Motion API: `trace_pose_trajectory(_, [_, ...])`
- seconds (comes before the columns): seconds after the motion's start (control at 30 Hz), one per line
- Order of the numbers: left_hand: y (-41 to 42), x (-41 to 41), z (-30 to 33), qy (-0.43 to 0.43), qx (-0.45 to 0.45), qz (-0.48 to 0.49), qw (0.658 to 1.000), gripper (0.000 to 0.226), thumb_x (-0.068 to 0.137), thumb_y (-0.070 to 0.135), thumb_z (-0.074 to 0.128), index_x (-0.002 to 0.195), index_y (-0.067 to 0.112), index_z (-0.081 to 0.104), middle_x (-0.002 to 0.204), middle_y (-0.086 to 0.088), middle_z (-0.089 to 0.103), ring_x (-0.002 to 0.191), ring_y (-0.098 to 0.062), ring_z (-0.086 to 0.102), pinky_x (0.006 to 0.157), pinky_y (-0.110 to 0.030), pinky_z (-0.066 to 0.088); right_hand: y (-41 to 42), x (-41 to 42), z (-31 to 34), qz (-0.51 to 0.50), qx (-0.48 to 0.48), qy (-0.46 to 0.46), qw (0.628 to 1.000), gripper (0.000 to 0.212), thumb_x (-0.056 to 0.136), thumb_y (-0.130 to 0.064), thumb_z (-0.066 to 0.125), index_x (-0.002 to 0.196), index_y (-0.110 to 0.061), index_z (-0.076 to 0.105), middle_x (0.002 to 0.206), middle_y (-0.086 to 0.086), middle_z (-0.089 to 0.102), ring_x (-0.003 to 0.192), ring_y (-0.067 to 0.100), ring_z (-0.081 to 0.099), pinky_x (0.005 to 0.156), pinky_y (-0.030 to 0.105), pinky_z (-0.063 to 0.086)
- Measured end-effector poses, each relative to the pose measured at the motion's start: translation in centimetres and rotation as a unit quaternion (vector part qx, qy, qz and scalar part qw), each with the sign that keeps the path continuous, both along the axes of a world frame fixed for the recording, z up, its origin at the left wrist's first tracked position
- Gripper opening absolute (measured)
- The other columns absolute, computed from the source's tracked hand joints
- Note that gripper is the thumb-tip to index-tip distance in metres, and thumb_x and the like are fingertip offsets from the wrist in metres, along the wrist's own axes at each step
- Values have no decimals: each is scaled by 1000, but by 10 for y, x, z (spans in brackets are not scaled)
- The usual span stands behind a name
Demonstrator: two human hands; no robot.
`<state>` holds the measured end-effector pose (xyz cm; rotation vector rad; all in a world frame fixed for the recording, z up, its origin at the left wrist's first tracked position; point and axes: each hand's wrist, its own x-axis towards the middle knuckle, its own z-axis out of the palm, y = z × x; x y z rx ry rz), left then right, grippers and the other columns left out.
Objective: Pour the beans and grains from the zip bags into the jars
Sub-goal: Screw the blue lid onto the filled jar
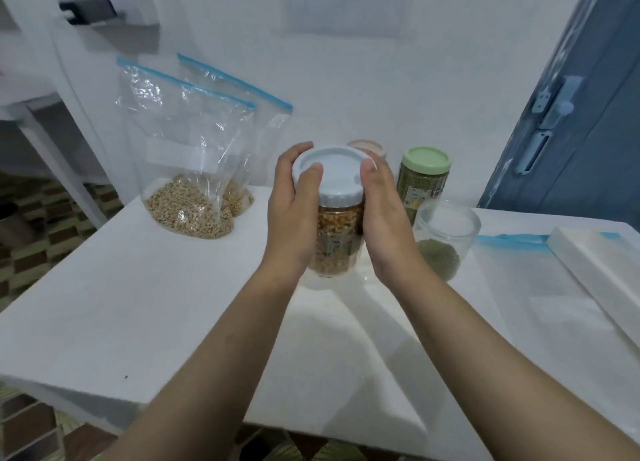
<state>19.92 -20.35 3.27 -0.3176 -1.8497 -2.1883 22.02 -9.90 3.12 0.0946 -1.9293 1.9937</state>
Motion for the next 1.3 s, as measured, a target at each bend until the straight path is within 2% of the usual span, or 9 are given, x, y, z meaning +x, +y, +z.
trace_pose_trajectory(0.13, [-15, -44, 37, 35, 1, 14, 999, 42, 83, 35, 48, 123, 27, 56, 108, 12, 62, 94, 1, 62, 77, -18, 49, -18, -42, 36, -7, -3, 38, 999, 30, 107, -41, 35, 130, -29, 52, 109, -18, 63, 100, -8, 61, 96, 30, 53])
trace_pose_trajectory(0.23, [-27, -86, 57, 50, 11, 10, 999, 41, 80, 36, 48, 119, 28, 57, 107, 10, 62, 95, -3, 62, 81, -24, 51, -31, -84, 57, -13, -19, 58, 998, 25, 107, -35, 38, 125, -29, 54, 104, -19, 63, 88, -13, 62, 79, 16, 52])
trace_pose_trajectory(0.37, [-37, -153, 72, 48, 13, -12, 999, 42, 78, 32, 46, 118, 26, 57, 102, 8, 62, 87, 0, 62, 73, -20, 49, -47, -147, 72, -54, -34, 70, 995, 25, 104, -26, 41, 124, -26, 55, 104, -15, 63, 86, -10, 62, 78, 19, 52])
trace_pose_trajectory(0.43, [-38, -186, 72, 47, 14, -26, 998, 41, 78, 30, 45, 117, 26, 57, 100, 9, 62, 81, 3, 62, 68, -17, 48, -51, -180, 72, -82, -32, 73, 993, 26, 103, -22, 40, 124, -23, 56, 102, -15, 62, 82, -12, 61, 70, 13, 49])
trace_pose_trajectory(0.63, [-35, -269, 52, 5, 6, -63, 998, 42, 78, 29, 44, 118, 28, 54, 103, 4, 60, 90, -11, 60, 69, -20, 49, -50, -259, 53, -136, -13, 34, 990, 28, 102, -18, 37, 121, -21, 56, 101, -14, 61, 77, -14, 58, 66, 8, 47])
trace_pose_trajectory(0.73, [-33, -294, 26, -24, -9, -87, 996, 34, 91, 20, 44, 124, 24, 51, 102, 4, 59, 90, -10, 60, 67, -18, 48, -46, -281, 29, -153, 7, -2, 988, 29, 102, -17, 36, 122, -19, 57, 100, -12, 61, 75, -15, 58, 64, 6, 45])
trace_pose_trajectory(0.93, [-30, -312, -33, -97, -10, -84, 992, 40, 81, 31, 44, 120, 28, 54, 106, 6, 61, 96, -11, 61, 76, -24, 48, -44, -298, -22, -152, 33, -82, 984, 27, 102, -19, 35, 118, -24, 57, 102, -11, 62, 95, 5, 59, 81, 22, 48])
trace_pose_trajectory(1.1, [-28, -310, -60, -132, -15, -87, 987, 31, 97, 19, 41, 125, 26, 52, 102, 5, 60, 90, -12, 60, 67, -22, 48, -38, -301, -41, -138, 62, -129, 980, 30, 102, -19, 33, 125, -21, 54, 104, -5, 59, 98, 14, 56, 91, 33, 47])
trace_pose_trajectory(1.3, [-26, -308, -61, -125, -39, -110, 985, 34, 99, 18, 41, 131, 26, 47, 107, 5, 59, 94, -13, 60, 71, -24, 49, -26, -300, -40, -117, 88, -167, 975, 29, 103, -29, 32, 125, -27, 51, 117, 5, 60, 111, 23, 59, 99, 45, 50])
